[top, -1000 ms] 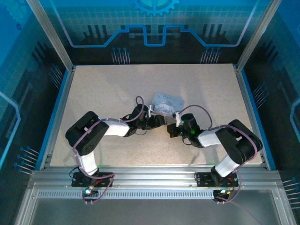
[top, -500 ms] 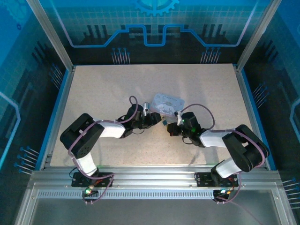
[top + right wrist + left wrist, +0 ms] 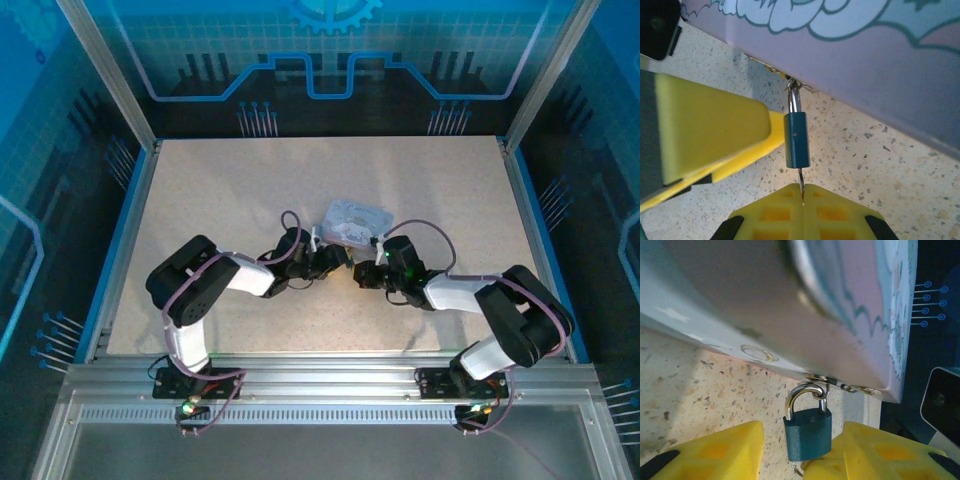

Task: Unlock the padlock with the key

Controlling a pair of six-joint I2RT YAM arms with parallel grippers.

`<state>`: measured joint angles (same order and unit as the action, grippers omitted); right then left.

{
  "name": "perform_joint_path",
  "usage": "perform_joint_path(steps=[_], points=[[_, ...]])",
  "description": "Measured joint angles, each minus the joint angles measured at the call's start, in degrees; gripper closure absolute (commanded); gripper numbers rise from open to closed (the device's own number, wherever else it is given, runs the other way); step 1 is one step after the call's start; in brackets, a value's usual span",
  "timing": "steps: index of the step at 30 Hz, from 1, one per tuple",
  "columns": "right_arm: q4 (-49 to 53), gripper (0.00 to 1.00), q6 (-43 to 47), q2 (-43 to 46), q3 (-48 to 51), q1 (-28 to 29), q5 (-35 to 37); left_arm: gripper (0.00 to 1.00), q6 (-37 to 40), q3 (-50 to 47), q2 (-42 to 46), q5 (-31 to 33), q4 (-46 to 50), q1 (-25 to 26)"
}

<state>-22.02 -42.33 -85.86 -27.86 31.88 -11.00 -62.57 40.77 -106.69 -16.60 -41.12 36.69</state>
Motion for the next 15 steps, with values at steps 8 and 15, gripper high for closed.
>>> perform_joint_path(steps=[8, 15], points=[[1.1, 1.00, -2.1, 0.0, -0.4, 0.0, -0.3, 0.59, -2.3, 0.0, -2.3, -0.2, -3.4, 0.4], [1.2, 1.00, -3.8, -0.1, -0.8, 0.0, -0.9, 0.62, -4.2, 0.0, -3.5, -0.2, -6.5, 0.6]])
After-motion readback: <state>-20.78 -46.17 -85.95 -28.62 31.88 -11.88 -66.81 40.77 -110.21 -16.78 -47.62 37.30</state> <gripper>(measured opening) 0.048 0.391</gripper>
